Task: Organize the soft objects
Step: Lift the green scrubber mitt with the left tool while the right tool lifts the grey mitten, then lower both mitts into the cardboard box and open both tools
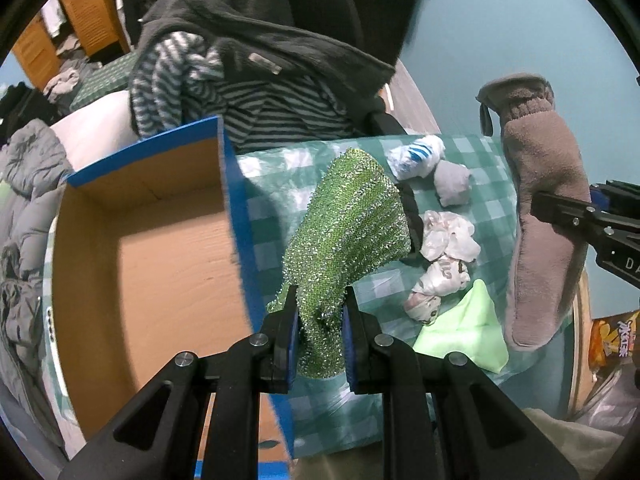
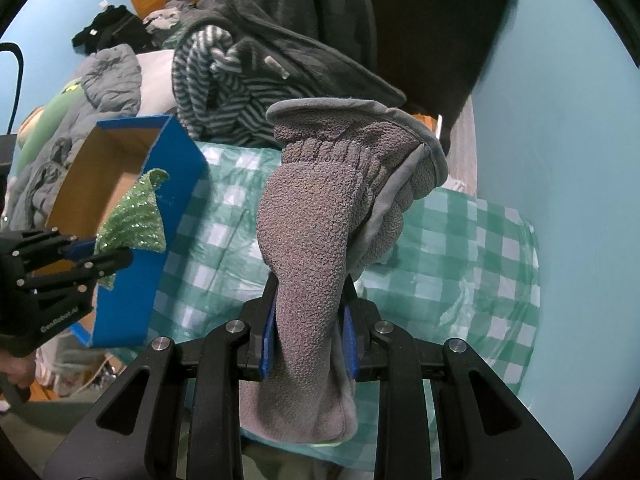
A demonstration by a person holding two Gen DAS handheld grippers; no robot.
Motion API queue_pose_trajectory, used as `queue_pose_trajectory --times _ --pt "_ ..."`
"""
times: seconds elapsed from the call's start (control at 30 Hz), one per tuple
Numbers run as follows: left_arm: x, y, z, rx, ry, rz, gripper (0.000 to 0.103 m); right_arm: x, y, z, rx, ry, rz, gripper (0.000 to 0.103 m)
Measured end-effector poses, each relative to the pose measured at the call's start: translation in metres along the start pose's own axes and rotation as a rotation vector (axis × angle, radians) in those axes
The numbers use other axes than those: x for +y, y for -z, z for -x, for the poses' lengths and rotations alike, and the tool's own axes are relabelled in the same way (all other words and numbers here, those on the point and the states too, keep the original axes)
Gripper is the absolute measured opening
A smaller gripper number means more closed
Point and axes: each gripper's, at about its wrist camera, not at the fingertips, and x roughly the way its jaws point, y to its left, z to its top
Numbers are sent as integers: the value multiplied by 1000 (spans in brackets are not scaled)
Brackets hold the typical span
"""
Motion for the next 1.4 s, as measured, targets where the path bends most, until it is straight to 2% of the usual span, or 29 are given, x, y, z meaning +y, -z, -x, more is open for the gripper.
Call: queue_pose_trajectory --times 0.27,0.73,1.4 --pt "28 8 22 -29 -26 61 18 26 -13 10 -12 -23 41 25" --pt "74 24 38 -46 -48 166 18 77 -37 10 -24 -74 139 25" --pt "147 45 44 -45 -94 295 18 174 -75 -23 -1 -183 279 25"
